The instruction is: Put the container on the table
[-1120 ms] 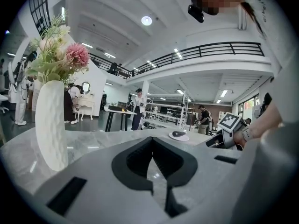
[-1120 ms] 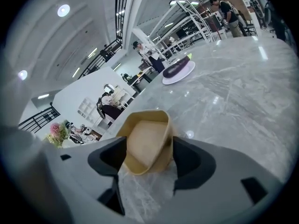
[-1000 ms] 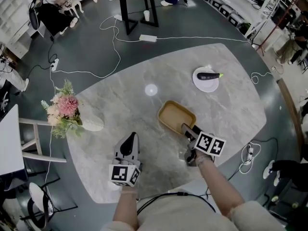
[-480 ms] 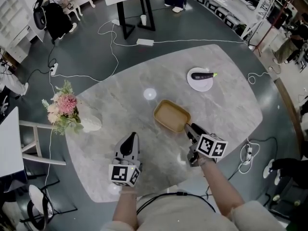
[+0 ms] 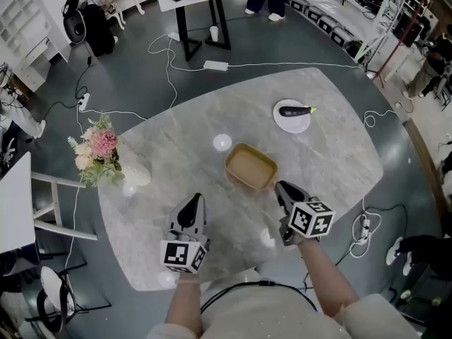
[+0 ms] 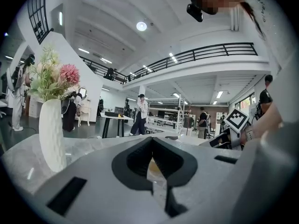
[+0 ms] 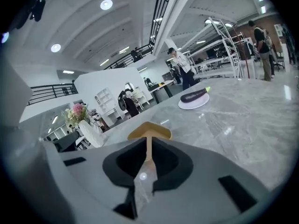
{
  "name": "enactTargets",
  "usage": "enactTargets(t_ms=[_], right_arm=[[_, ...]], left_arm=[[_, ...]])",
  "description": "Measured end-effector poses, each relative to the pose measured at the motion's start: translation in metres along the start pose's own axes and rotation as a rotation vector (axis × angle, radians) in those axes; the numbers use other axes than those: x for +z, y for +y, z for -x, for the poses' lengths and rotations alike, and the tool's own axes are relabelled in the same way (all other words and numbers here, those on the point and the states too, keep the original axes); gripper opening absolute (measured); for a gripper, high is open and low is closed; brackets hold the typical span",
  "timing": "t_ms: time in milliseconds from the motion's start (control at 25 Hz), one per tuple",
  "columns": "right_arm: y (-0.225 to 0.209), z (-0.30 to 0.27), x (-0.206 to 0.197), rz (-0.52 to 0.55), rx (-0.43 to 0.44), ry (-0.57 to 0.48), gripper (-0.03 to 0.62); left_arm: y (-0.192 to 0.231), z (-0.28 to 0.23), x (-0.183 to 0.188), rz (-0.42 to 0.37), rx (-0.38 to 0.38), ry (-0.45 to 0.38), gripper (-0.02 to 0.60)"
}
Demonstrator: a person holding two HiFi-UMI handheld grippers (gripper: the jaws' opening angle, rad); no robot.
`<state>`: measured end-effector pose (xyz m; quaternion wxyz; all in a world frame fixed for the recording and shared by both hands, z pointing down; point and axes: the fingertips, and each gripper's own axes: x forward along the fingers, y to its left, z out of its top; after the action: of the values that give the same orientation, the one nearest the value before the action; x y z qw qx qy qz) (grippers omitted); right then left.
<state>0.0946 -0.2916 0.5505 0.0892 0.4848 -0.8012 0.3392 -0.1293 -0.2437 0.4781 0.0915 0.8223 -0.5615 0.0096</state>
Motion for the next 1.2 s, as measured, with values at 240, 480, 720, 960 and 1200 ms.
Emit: enactTargets(t_ms=[240,480,720,960,1200], right_arm=[[0.015,0.015,0.009,0.118,0.034,-0.031,0.02],[0.026,0.033,0.018,0.199,0.06,-0.086,0.008],[0.031,0.051,0.023,0.222,0.083,-0.134,0.006],[0.039,0.066,0.029,0.275,0.104,-0.171,0.006],[0.048,0.082,0.032,0.318,0.128,-0.223,0.006]], left_arm=[[-0.006,0.009,0.007,-0.012,0.008,-0.014,0.003],[-0.013,0.018,0.011,-0.04,0.022,-0.002,0.003],[-0.021,0.027,0.016,-0.059,0.026,-0.013,0.003],[-0.028,0.034,0.024,-0.074,0.033,-0.024,0.003],[-0.035,0.043,0.027,-0.081,0.042,-0.031,0.003]])
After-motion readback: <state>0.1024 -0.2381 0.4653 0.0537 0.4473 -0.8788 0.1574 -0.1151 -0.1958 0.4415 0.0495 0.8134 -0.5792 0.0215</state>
